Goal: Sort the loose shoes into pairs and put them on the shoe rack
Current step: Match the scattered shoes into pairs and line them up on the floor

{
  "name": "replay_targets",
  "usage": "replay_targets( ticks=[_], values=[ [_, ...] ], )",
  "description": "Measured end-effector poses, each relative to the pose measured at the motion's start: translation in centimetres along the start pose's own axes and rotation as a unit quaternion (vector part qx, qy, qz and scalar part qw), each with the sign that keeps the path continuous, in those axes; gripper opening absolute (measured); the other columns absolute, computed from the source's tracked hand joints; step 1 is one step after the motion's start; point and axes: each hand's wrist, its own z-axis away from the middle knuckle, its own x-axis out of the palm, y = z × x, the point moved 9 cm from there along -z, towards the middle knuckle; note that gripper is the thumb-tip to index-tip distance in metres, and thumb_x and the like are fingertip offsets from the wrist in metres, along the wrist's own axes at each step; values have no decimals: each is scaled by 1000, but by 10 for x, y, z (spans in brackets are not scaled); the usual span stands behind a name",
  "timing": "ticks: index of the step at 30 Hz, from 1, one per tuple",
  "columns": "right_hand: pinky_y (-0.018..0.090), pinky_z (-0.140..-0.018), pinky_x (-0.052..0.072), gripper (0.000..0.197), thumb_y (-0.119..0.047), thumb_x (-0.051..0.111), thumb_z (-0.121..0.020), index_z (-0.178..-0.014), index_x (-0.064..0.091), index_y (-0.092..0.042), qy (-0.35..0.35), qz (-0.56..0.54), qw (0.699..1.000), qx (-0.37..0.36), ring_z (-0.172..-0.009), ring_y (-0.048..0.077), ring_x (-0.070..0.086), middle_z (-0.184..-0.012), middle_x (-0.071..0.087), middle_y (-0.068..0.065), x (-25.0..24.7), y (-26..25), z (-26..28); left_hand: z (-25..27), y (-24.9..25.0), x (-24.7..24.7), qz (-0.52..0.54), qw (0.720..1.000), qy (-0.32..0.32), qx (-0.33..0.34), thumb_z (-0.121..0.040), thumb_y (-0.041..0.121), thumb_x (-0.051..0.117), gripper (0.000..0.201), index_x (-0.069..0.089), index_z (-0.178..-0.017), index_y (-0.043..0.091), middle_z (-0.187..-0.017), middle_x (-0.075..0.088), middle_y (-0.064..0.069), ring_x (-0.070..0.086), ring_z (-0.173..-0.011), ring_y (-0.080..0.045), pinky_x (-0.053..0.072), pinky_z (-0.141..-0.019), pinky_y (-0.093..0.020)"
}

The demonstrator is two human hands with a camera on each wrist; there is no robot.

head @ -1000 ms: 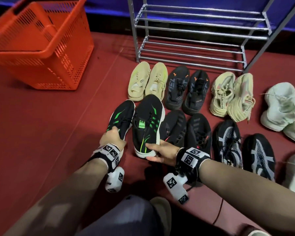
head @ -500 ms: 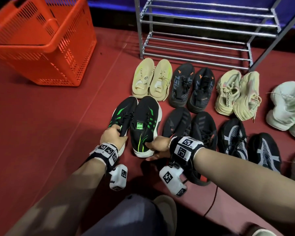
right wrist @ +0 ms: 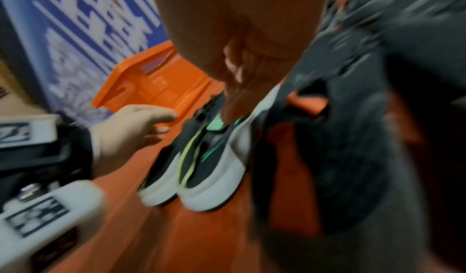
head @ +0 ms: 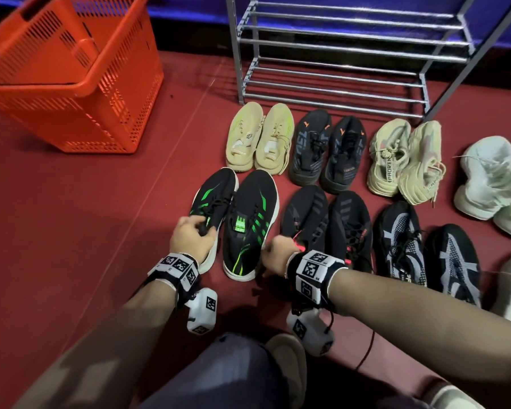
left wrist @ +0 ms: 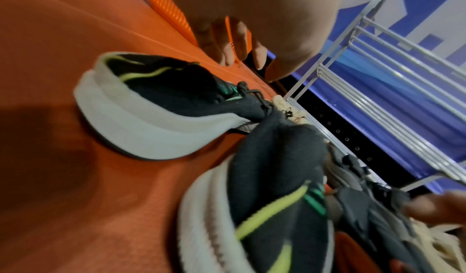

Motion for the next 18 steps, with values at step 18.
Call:
replay_targets(
  ticks=[18],
  values=[
    [49,-74,57,43,-44,49,-81,-57,56,-9,320,-358,861,170,-66,35,66,-64,66,15,-136,249,43,23,202,106,135,976,-112,125,-80,18,71,15,62,-92,15,-77,63,1,59,-70,-16,51,-79,-30]
  ],
)
